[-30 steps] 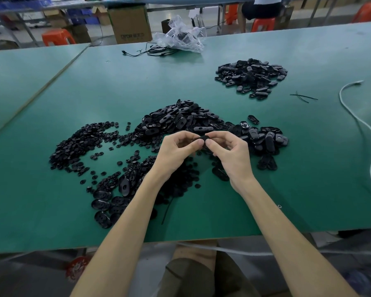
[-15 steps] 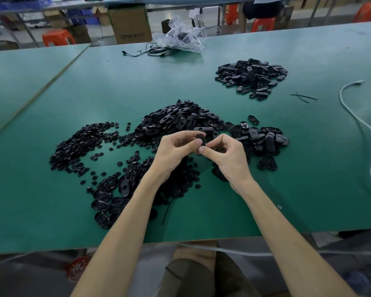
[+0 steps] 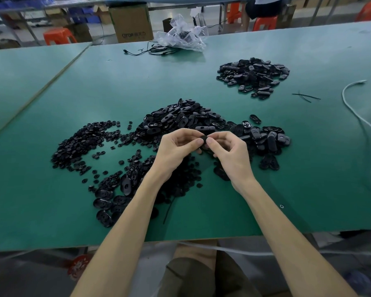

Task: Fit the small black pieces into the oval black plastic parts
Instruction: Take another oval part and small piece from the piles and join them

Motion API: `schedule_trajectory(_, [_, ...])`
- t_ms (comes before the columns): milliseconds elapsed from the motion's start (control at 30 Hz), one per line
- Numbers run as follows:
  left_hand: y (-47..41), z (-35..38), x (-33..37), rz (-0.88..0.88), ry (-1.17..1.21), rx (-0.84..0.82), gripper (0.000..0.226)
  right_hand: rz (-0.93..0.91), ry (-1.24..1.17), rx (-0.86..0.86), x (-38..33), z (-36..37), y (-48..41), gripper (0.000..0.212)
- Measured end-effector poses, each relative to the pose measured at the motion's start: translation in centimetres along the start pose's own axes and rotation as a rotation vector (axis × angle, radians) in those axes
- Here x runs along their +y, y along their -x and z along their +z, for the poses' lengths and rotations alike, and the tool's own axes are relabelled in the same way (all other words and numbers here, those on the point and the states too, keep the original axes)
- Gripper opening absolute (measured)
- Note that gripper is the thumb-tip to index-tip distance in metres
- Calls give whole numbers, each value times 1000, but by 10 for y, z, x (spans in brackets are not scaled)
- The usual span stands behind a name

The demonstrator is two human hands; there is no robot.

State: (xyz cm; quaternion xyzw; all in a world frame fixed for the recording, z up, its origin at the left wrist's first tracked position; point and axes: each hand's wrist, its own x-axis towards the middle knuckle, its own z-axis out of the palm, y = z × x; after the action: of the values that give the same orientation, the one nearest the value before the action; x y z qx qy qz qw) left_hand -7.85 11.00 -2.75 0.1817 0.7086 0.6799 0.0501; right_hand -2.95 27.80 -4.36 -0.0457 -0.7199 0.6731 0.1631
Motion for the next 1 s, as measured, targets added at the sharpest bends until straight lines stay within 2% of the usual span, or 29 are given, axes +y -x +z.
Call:
schedule_trajectory(600, [1,4,1,8,-76,-16,17,-27,-101,-30,-4,-1,3,13])
schedule_trajectory(1000, [0,7,1,52,-198,10,23,-20,-50,-47,-6,2,4,15])
